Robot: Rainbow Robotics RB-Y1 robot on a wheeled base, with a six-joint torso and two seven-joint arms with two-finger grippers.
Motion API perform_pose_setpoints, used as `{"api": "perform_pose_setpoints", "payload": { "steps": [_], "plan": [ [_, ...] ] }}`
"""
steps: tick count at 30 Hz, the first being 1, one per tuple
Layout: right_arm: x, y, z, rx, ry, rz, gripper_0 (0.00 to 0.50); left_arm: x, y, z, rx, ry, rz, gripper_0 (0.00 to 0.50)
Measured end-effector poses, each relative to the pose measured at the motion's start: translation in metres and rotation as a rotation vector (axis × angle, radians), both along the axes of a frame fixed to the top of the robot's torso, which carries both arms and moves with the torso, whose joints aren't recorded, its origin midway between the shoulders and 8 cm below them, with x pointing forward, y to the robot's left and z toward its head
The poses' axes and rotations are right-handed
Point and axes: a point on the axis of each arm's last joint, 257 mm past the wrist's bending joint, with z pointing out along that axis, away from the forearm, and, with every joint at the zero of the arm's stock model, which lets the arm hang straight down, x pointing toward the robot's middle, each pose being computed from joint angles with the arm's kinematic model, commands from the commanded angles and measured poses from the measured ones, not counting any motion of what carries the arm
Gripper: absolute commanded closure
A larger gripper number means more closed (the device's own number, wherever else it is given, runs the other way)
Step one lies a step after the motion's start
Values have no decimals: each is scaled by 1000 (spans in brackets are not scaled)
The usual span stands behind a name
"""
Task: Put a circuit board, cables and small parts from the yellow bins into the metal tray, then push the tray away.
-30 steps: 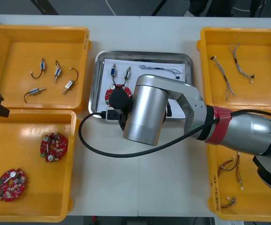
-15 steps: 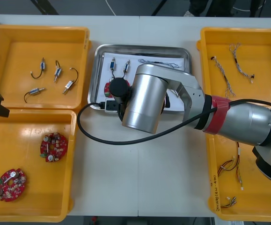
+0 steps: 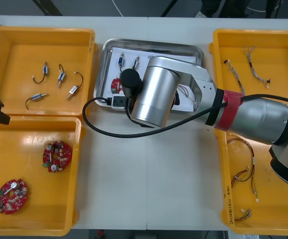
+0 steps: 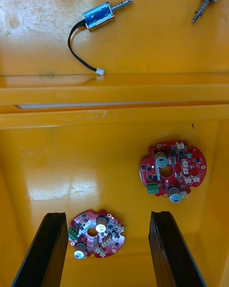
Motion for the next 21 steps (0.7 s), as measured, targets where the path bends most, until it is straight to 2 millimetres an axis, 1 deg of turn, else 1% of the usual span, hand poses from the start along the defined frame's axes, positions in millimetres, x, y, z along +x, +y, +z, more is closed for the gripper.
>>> {"api": "perform_pose_setpoints", "payload": {
  "steps": [9, 21],
  "plan": [
    [15, 3, 3, -10, -39, 24, 500, 0, 0, 0, 0, 0, 0, 0],
    [30, 1, 10, -16, -64, 37, 500, 0, 0, 0, 0, 0, 0, 0]
  ]
}}
